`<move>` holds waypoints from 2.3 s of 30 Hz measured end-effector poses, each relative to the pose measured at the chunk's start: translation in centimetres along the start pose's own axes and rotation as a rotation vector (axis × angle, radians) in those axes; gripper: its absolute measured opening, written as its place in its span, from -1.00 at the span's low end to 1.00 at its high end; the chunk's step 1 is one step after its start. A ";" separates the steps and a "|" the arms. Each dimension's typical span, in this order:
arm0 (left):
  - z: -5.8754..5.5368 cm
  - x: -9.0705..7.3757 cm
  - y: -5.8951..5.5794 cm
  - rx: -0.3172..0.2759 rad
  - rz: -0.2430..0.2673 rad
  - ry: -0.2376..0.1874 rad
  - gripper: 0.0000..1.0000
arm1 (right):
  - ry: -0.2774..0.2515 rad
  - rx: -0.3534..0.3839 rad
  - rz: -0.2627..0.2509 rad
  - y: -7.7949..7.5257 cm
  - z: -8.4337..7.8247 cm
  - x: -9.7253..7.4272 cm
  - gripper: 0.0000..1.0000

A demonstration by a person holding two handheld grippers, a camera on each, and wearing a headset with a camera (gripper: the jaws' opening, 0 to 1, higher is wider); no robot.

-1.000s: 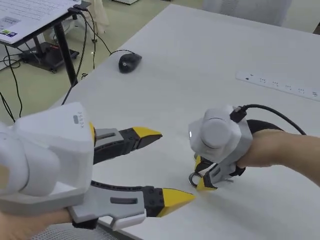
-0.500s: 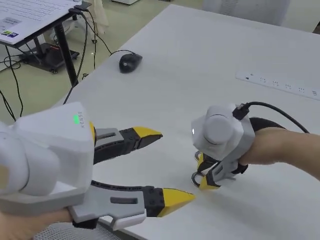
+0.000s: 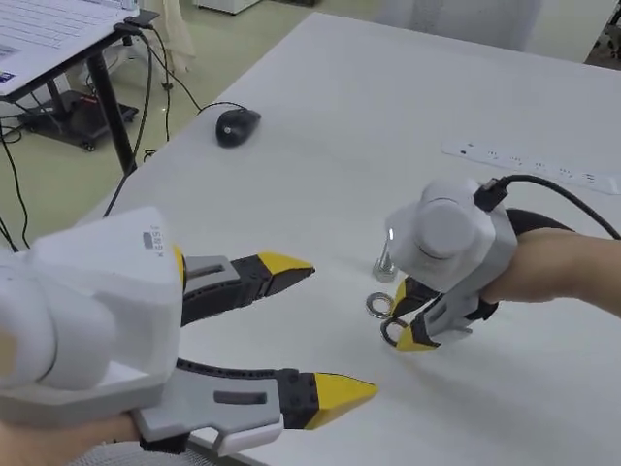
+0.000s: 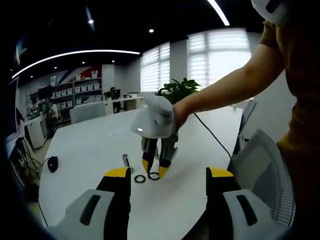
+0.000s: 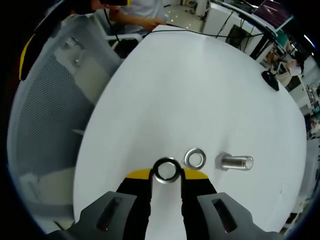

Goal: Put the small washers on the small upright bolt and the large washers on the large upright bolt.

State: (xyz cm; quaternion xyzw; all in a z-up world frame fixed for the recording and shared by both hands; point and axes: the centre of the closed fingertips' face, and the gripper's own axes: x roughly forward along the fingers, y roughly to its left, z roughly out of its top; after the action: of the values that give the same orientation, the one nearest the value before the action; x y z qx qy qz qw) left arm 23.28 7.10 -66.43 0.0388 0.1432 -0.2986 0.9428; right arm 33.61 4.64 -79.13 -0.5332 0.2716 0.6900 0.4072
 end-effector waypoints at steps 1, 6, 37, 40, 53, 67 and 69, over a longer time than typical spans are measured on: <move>0.0 0.0 0.0 0.001 -0.002 0.001 0.20 | -0.004 0.006 -0.011 -0.4 -0.1 -0.5 -0.57; -0.1 0.1 0.0 0.004 -0.014 0.003 0.20 | 0.004 0.022 -0.050 -2.2 -0.6 -2.1 -0.57; -1.2 0.0 2.1 -0.032 -0.012 0.011 0.19 | 0.028 0.035 -0.104 -9.9 1.0 -2.4 -0.57; -1.2 0.1 2.1 -0.034 -0.012 0.013 0.19 | 0.040 0.035 -0.101 -9.8 0.8 -2.0 -0.57; -1.1 0.3 2.0 -0.040 -0.007 0.012 0.18 | 0.082 0.041 -0.073 -9.0 0.1 0.5 -0.56; -1.3 0.3 2.2 -0.051 -0.003 0.008 0.18 | 0.059 0.041 -0.054 -9.0 -0.4 2.3 -0.54; -1.3 0.3 2.2 -0.052 -0.005 0.010 0.18 | 0.053 0.032 -0.051 -8.9 -0.5 2.3 -0.53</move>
State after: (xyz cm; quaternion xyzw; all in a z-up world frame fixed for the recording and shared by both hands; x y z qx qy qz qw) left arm 24.45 8.97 -67.81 0.0154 0.1557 -0.2968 0.9420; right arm 41.17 9.48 -80.89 -0.5516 0.2796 0.6606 0.4256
